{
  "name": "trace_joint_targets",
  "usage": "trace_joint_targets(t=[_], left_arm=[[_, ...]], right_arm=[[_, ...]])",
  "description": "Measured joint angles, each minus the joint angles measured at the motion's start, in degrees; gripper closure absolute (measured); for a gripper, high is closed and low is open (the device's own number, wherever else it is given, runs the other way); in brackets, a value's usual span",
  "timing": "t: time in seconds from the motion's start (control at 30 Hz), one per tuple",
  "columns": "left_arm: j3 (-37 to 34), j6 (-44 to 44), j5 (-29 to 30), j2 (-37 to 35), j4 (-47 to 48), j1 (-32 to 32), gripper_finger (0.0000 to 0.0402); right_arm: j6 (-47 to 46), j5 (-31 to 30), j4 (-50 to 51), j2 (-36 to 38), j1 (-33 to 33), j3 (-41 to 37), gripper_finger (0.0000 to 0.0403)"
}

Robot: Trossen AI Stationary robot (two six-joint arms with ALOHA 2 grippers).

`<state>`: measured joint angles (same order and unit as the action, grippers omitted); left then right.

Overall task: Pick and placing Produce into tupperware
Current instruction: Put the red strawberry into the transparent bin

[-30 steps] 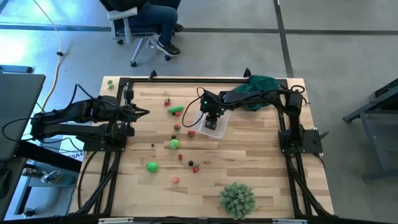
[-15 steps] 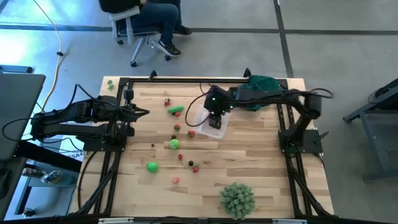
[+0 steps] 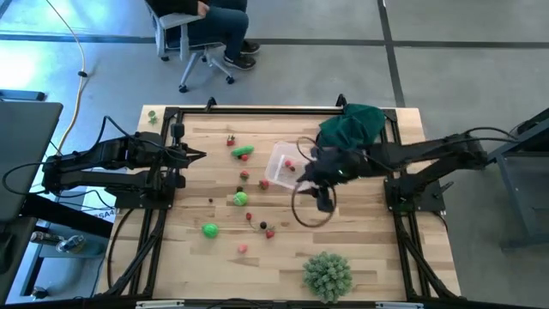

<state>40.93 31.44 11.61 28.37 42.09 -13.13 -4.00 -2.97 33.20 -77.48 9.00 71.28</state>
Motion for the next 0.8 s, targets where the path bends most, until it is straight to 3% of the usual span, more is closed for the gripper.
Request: trace_joint_targets(t=[0.13,0.3,0.57,0.8], left_arm=[[0.0,0.0,0.0,0.0,0.0,0.0,0.0392],[0.0,0.0,0.0,0.0,0.0,0.0,0.0392],[0.0,0.0,0.0,0.0,0.0,0.0,0.0392],[0.0,0.0,0.0,0.0,0.0,0.0,0.0392]], right_arm=[[-5.8,-7.9,0.5,2.7,5.2,-5.2,0.0247],[-13.1,-13.4,-2.5,5.5,9.3,-12.9,0.0247],[-20.6,-13.0,-9.5,7.9,10.2,-23.4,0.0247],[-13.2,-8.4,-22.9,7.7,10.2,-28.0,0.0247]])
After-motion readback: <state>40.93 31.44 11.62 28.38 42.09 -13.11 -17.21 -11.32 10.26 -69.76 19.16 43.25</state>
